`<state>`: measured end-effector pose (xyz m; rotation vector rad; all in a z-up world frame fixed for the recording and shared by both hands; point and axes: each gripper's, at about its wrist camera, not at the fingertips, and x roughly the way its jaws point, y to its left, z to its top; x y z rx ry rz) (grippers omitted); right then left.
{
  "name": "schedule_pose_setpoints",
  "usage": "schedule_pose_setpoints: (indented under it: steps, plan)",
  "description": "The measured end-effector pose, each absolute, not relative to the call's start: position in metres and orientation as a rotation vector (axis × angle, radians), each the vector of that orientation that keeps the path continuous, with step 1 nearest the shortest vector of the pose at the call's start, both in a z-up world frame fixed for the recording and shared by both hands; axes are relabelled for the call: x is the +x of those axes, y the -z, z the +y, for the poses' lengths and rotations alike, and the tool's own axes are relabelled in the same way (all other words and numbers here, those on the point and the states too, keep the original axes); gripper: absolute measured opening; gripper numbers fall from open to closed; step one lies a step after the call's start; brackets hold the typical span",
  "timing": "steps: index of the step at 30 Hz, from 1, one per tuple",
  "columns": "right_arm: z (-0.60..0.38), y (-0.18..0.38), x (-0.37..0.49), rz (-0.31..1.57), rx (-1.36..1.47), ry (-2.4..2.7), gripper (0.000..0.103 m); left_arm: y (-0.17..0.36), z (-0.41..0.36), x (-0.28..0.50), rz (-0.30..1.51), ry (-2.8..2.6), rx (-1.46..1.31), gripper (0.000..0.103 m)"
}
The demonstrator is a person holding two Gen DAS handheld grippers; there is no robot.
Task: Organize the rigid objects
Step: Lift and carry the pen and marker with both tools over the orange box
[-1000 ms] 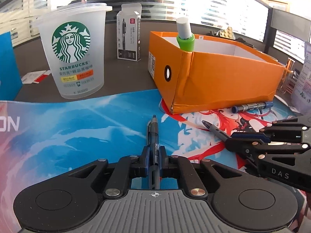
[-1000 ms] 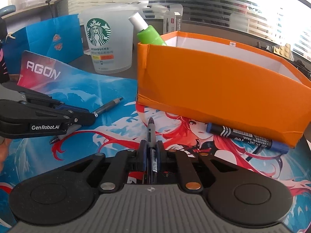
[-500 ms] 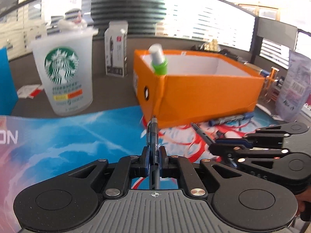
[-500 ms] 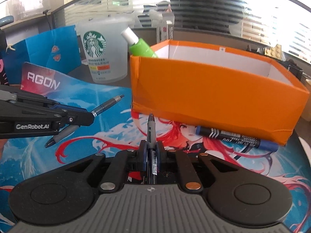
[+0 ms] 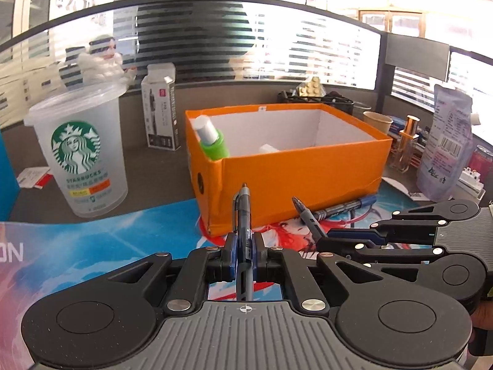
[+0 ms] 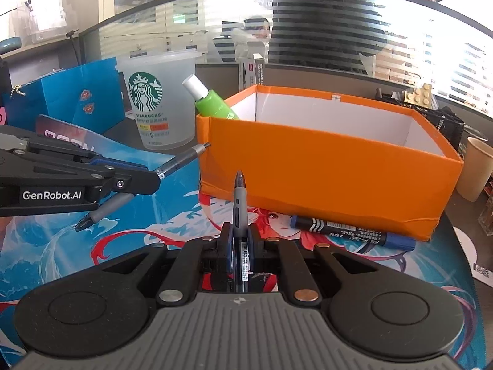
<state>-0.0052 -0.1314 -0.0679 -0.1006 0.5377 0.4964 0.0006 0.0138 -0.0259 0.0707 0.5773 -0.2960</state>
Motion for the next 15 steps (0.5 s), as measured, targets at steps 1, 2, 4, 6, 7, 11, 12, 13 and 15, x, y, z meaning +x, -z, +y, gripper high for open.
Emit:
schedule_pose_setpoints:
  steps: [1, 2, 4, 6, 7, 11, 12, 13, 15]
  plan:
    - [-0.133, 0.066, -0.006, 0.533, -0.102, -0.495, 0.009, 0.024, 0.012, 0.0, 0.572, 0.299, 0.073, 0.007]
    - [-0.134, 0.064, -0.007, 0.527, -0.104, -0.493, 0.009, 0.021, 0.01, 0.0, 0.567, 0.302, 0.075, 0.007]
    - [-0.137, 0.059, -0.008, 0.515, -0.103, -0.488, 0.009, 0.016, 0.007, 0.0, 0.555, 0.307, 0.077, 0.007]
    - [-0.142, 0.053, -0.009, 0.502, -0.098, -0.483, 0.009, 0.01, 0.004, 0.001, 0.544, 0.317, 0.078, 0.007]
    - [-0.144, 0.05, -0.009, 0.496, -0.096, -0.481, 0.009, 0.006, 0.003, 0.001, 0.539, 0.321, 0.077, 0.007]
    - [-0.153, 0.035, -0.008, 0.469, -0.089, -0.476, 0.009, -0.01, -0.003, 0.006, 0.506, 0.331, 0.074, 0.007]
    - [-0.155, 0.031, -0.007, 0.46, -0.087, -0.475, 0.009, -0.014, -0.004, 0.008, 0.496, 0.334, 0.074, 0.007]
    - [-0.157, 0.027, -0.006, 0.451, -0.085, -0.472, 0.009, -0.019, -0.006, 0.009, 0.484, 0.336, 0.074, 0.007]
    - [-0.162, 0.019, -0.004, 0.438, -0.082, -0.471, 0.009, -0.028, -0.009, 0.013, 0.468, 0.344, 0.074, 0.007]
